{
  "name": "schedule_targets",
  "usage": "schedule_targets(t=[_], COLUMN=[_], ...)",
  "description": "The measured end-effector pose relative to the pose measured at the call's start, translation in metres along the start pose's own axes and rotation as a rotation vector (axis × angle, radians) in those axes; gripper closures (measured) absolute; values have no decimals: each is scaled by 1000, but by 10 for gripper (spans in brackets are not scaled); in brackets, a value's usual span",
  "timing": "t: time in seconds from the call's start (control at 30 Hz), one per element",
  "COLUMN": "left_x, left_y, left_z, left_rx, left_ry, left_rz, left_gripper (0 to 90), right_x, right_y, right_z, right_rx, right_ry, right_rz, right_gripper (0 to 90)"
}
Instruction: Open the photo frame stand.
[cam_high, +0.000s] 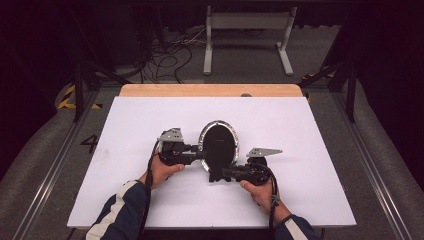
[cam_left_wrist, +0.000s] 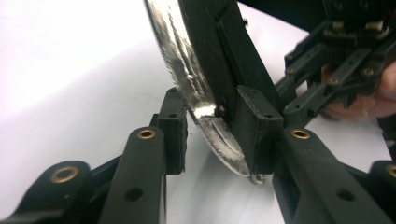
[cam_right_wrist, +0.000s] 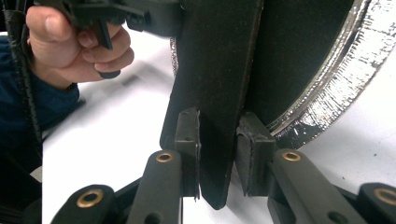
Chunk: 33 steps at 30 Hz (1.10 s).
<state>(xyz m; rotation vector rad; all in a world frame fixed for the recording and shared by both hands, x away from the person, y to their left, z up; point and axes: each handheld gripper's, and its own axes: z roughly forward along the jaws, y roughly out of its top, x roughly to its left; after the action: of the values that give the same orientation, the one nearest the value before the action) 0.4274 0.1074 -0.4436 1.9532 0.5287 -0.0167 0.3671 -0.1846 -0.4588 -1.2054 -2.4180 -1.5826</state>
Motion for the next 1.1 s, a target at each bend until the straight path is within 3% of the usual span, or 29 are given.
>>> schedule_targets(t=[0.1,0.23,0.3,0.57,0.87,1.0,1.1], left_x=[-1,-8,-10,-14,-23,-21,-25], left_y=[0,-3,-3,-1,4,3,4], left_z=[0,10,12,11,4,3,3], left_rx=[1,58,55,41,2,-11,-6], left_ry=[4,9,25,43,157,167,192], left_rz=[0,33,61,85,160,166,200], left_gripper=[642,590,577,609,705,723,722], right_x=[0,1,2,3,8,9,9], right_y=[0,0,1,1,5,6,6], right_z=[0,0,0,-2,-6,-7,-7], right_rx=[-2,1,1,-1,-21,-25,-23], right_ry=[-2,-8,-16,-37,-40,-40,-39], right_rz=[-2,-7,-12,-31,-69,-79,-81], right_gripper=[729,728,727,733,741,739,738])
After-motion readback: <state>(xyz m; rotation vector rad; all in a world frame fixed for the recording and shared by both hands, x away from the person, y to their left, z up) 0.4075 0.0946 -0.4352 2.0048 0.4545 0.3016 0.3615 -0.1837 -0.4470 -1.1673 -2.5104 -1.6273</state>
